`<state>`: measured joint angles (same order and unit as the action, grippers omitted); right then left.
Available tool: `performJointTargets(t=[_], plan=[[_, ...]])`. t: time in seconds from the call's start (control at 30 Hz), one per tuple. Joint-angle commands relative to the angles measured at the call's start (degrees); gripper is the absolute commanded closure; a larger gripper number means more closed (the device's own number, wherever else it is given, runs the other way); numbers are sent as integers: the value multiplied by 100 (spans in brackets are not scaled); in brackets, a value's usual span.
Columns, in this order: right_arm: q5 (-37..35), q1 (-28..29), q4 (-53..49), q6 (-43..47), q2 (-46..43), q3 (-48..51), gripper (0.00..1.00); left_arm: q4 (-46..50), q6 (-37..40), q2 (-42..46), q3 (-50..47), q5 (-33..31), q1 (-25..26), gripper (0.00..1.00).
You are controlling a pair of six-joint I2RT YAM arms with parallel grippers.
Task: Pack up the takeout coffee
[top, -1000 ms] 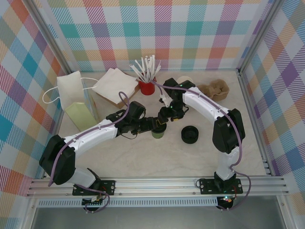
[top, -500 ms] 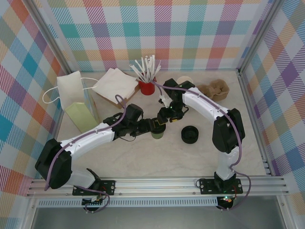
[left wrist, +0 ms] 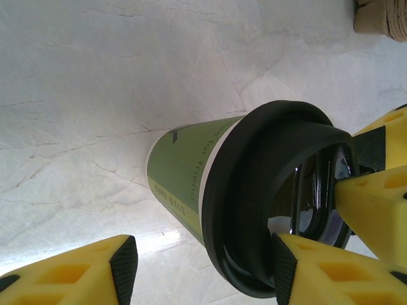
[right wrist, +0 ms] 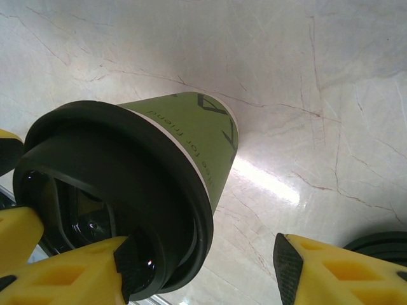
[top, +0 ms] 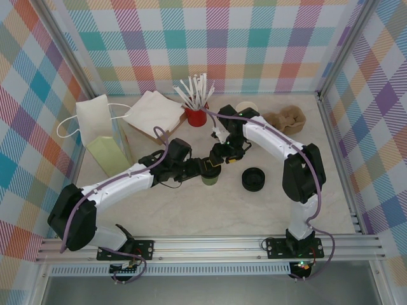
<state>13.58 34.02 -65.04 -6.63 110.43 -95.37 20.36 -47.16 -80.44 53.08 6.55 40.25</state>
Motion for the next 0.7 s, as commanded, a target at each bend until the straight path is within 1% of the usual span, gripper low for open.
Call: performJointTargets(t=[0.0,0.37,0.53,0.67], plan=[[-618,34,-686,128,523,308,40,1279,-44,-374,-271,-286,-35,43],[-554,35,-792,158,635,538,43,1305,-66,-507,-272,-201,-35,47],[-623,28,-827,121,616,589,44,1170,-74,-401,-259,-141,-35,47],[-703,26,-680,36,356,226,39,1056,-60,-258,-91,-66,-39,45]])
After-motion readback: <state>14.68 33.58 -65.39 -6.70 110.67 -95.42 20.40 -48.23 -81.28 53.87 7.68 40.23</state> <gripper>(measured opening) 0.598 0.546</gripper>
